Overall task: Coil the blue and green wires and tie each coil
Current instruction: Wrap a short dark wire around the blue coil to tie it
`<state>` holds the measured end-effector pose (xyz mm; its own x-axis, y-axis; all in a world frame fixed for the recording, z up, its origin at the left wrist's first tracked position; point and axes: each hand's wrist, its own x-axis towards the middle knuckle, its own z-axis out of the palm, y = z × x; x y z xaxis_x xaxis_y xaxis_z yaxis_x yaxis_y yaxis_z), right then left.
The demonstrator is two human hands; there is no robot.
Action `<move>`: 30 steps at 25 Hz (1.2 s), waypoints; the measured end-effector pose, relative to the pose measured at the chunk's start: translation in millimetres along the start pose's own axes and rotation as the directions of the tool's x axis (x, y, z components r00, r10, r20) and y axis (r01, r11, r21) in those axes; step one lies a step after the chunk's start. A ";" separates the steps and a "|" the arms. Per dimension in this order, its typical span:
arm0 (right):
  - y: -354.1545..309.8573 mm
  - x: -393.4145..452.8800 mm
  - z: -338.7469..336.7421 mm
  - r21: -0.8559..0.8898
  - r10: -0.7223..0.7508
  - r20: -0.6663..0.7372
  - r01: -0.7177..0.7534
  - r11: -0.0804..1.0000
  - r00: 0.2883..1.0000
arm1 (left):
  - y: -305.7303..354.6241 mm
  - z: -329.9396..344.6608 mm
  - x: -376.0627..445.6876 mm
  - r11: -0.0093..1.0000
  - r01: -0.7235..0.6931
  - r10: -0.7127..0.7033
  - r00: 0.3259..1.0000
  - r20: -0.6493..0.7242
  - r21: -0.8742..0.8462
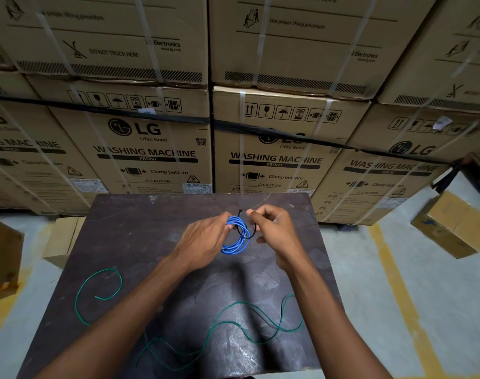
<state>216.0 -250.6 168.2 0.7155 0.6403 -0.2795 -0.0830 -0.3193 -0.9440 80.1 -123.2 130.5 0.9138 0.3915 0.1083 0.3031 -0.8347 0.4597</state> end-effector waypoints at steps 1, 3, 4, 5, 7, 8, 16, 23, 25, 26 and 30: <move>0.4 1.7 1.4 0.019 0.026 0.014 -0.027 0.999 1.000 | 1.1 -0.1 -0.3 1.000 -0.006 0.006 1.000 0.000 0.006; 2.8 4.6 4.2 0.067 0.080 0.060 -0.084 0.994 0.995 | 3.5 -0.9 -0.8 1.000 -0.022 0.022 1.000 -0.007 0.014; 4.3 5.2 5.1 0.099 0.103 0.082 -0.111 0.989 0.991 | 4.9 -1.6 -0.7 0.999 -0.030 0.030 1.000 -0.010 0.018; 5.4 5.3 5.8 0.132 0.123 0.100 -0.136 0.982 0.987 | 5.9 -1.7 -0.7 0.999 -0.034 0.035 0.999 -0.010 0.023; 6.0 5.5 6.2 0.180 0.148 0.130 -0.170 0.969 0.980 | 7.2 -2.7 -1.1 0.998 -0.045 0.045 0.999 -0.012 0.036; 6.7 6.2 6.2 0.193 0.156 0.139 -0.181 0.964 0.978 | 7.6 -3.0 -1.5 0.998 -0.050 0.050 0.999 -0.011 0.041; 14.2 13.1 6.5 0.273 0.197 0.181 -0.241 0.931 0.964 | 8.7 -3.8 -4.5 0.999 -0.035 0.034 0.999 0.018 0.042; 15.9 18.0 7.4 0.374 0.277 0.217 -0.342 0.862 0.936 | 9.3 -5.1 -4.2 0.998 -0.032 0.030 0.999 0.034 0.062; 16.2 18.5 4.9 0.390 0.304 0.256 -0.386 0.836 0.918 | 7.7 -5.2 -5.2 0.998 -0.034 0.032 0.999 0.033 0.059; 16.5 19.4 3.1 0.394 0.318 0.280 -0.410 0.822 0.906 | 7.6 -5.3 -5.5 0.998 -0.037 0.035 0.999 0.032 0.060; 17.8 21.1 1.0 0.391 0.332 0.302 -0.434 0.812 0.894 | 6.9 -4.7 -5.1 0.997 -0.044 0.043 0.999 0.029 0.059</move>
<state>228.9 -242.0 145.3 0.4024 0.6772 -0.6160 -0.6492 -0.2634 -0.7136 76.3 -129.1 137.3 0.9334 0.3440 0.1021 0.2777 -0.8726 0.4018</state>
